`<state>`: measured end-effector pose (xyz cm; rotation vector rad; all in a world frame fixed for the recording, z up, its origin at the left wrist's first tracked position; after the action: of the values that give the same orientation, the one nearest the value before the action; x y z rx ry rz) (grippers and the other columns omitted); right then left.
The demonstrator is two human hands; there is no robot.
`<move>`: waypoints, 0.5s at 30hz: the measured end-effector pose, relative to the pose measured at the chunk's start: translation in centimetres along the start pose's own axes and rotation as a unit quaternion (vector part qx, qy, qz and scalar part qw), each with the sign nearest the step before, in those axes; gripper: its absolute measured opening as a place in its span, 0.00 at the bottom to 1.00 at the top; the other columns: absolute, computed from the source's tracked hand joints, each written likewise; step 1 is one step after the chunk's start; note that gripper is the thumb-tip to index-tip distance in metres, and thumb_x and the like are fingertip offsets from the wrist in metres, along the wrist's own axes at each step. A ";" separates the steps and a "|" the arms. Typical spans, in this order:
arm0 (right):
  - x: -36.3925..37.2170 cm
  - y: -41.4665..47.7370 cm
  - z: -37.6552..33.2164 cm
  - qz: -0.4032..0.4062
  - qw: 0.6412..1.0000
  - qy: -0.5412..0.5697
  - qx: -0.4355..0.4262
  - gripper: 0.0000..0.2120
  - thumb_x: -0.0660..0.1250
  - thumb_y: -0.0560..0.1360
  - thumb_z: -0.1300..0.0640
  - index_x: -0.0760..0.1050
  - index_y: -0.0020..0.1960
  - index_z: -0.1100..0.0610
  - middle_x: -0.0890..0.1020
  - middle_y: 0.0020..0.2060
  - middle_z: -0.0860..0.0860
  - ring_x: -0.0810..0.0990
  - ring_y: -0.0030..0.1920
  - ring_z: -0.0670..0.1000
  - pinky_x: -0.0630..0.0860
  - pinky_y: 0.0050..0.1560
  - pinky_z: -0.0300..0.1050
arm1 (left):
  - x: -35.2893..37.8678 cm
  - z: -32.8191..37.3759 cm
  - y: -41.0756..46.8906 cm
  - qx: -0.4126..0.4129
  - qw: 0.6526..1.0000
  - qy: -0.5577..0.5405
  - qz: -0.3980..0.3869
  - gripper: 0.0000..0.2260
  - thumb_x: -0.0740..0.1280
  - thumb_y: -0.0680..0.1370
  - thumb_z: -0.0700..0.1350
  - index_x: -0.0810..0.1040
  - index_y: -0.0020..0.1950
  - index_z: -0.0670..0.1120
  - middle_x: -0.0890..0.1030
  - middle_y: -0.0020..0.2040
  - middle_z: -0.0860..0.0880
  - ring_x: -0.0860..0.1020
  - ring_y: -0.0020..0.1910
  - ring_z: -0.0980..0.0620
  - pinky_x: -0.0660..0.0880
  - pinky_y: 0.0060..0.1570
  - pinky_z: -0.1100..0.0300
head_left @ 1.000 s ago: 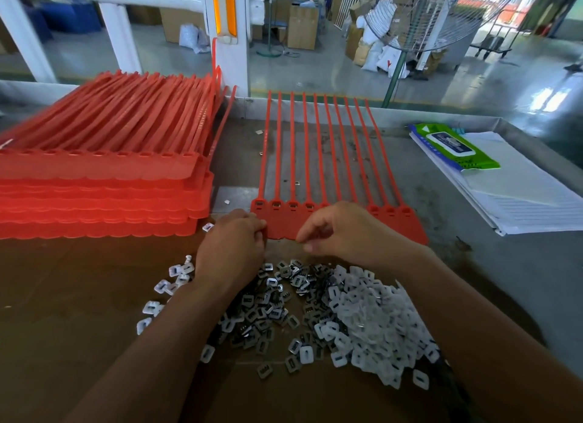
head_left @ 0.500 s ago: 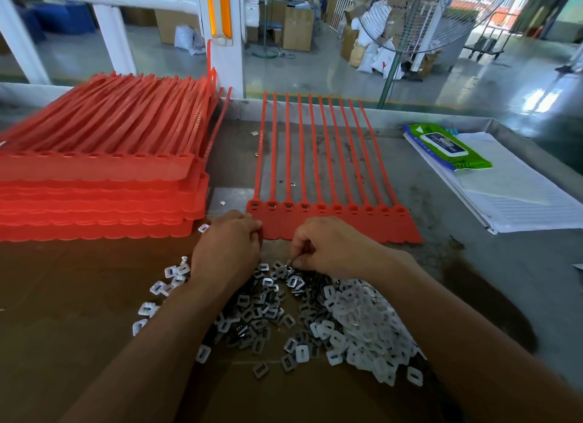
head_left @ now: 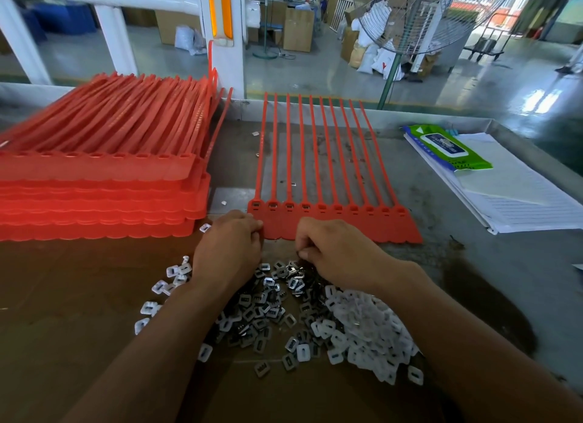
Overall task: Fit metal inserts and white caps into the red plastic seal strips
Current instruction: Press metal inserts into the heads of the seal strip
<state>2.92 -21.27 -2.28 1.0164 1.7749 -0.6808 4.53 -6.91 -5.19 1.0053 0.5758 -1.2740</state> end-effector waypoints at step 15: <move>-2.5 1.3 4.4 0.130 0.980 0.124 0.081 0.08 0.65 0.74 0.65 0.78 0.51 0.57 0.75 0.38 0.40 0.71 0.39 0.33 0.65 0.38 0.18 | 0.0 0.0 0.1 -0.001 1.000 -0.005 -0.004 0.12 0.61 0.75 0.40 0.80 0.55 0.45 0.78 0.58 0.48 0.75 0.55 0.51 0.64 0.50 0.64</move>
<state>6.58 -25.01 -1.78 1.4698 1.7730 -0.5581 4.59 -6.95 -5.17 0.9946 0.5737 -1.2840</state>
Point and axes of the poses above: each hand's wrist, its own y-axis towards the middle knuckle, its own x-axis out of the palm, z = x × y, the point moved 4 cm from there along y, towards the middle knuckle
